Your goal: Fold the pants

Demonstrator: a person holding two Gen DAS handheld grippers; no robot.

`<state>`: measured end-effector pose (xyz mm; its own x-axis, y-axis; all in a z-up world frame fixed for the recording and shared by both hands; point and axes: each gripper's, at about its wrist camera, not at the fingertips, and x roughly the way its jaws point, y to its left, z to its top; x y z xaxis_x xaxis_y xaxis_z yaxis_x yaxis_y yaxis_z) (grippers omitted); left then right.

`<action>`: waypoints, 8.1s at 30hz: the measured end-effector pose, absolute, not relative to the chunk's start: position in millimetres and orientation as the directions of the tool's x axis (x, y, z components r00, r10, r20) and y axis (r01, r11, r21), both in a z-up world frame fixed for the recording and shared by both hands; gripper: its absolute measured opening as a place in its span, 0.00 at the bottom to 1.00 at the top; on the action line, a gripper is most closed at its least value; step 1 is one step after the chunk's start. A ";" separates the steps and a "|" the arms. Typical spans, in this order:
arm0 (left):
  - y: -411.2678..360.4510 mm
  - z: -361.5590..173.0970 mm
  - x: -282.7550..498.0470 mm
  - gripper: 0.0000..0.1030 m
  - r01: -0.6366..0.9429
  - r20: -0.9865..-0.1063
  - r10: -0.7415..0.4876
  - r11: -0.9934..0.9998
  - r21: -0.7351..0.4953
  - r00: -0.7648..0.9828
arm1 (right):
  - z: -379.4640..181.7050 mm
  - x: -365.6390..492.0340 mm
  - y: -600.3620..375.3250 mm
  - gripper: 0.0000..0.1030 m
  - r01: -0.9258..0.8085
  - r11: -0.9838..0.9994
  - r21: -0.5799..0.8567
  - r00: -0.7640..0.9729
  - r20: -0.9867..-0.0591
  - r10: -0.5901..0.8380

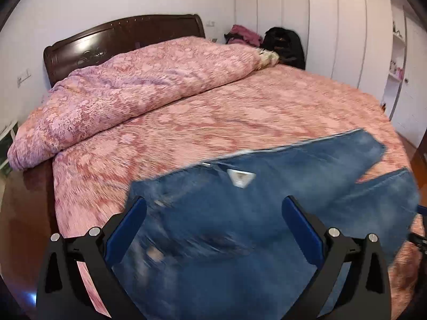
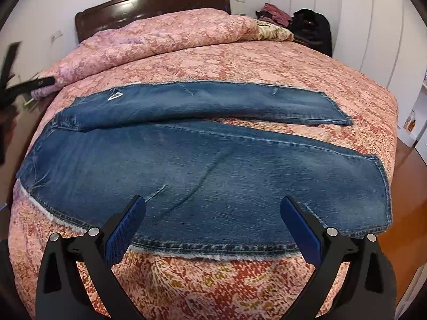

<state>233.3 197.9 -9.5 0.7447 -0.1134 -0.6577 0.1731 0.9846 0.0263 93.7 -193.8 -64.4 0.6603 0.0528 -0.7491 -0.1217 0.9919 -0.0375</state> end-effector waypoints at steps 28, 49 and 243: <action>330.7 -132.4 383.8 0.12 0.037 -0.824 -0.316 0.940 -0.340 0.470 | -95.1 114.7 -178.7 0.97 -0.164 0.986 0.007 0.547 -0.831 0.097; 286.5 -145.4 405.1 0.43 -0.020 -0.899 -0.098 0.993 -0.117 0.426 | -41.9 407.3 -470.6 0.97 0.230 0.962 0.145 0.461 -0.887 0.024; 82.4 -80.6 99.1 0.97 0.036 -0.614 -0.052 0.999 -0.038 0.787 | -89.5 32.4 -500.1 0.61 0.402 0.402 0.823 0.700 -0.559 0.445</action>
